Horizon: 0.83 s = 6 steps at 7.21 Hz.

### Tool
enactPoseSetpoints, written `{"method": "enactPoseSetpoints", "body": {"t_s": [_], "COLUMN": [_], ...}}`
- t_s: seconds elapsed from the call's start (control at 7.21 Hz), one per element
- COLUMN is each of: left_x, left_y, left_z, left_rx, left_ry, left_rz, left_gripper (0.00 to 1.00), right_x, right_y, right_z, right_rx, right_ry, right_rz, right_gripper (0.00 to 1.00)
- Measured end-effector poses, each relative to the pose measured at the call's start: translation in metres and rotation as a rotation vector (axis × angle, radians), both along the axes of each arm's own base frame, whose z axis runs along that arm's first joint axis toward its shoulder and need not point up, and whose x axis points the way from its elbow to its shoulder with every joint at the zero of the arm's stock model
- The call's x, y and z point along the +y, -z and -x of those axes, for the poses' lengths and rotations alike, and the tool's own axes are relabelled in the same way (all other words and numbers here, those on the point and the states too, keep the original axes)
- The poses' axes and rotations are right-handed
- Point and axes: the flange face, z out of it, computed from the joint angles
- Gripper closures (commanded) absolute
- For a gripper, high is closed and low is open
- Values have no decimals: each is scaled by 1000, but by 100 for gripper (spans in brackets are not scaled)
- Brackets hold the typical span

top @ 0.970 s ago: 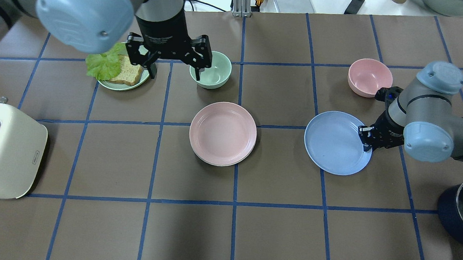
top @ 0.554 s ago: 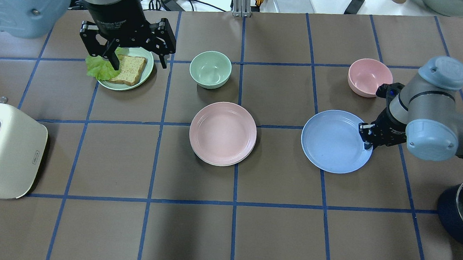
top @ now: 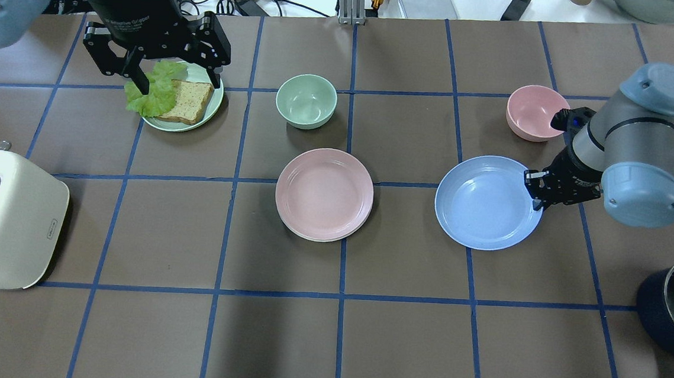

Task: Stack three plates with pink and blue
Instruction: 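Carry the blue plate with the right gripper onto the pink plate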

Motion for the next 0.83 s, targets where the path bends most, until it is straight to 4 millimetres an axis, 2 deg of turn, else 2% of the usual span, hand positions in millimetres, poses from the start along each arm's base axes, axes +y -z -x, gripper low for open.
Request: {"method": "enactPoseSetpoints", "body": {"t_s": [0.28,0.42,0.55,0.83], "left_x": [-3,-3,-2,4], "left_y": [2,4,5,9], "left_z": [-7,-7,-7,-7], "left_rx": [0,-3,-6,-4], "left_ry": [42,48,52,58], "left_rz": [0,-2,-4,-5], "left_gripper": [0,0,0,0], "right_x": [-3,-4,-6,-6], "right_y": [-19,-31,-40,-39], "right_z": [-8,-24,-54,-131], "right_rx": [-30,-58,-77,-108], "right_ry": [-9,-6,5,75], "right_rz": [4,22,33,27], "right_gripper": [100,100,100,100]}}
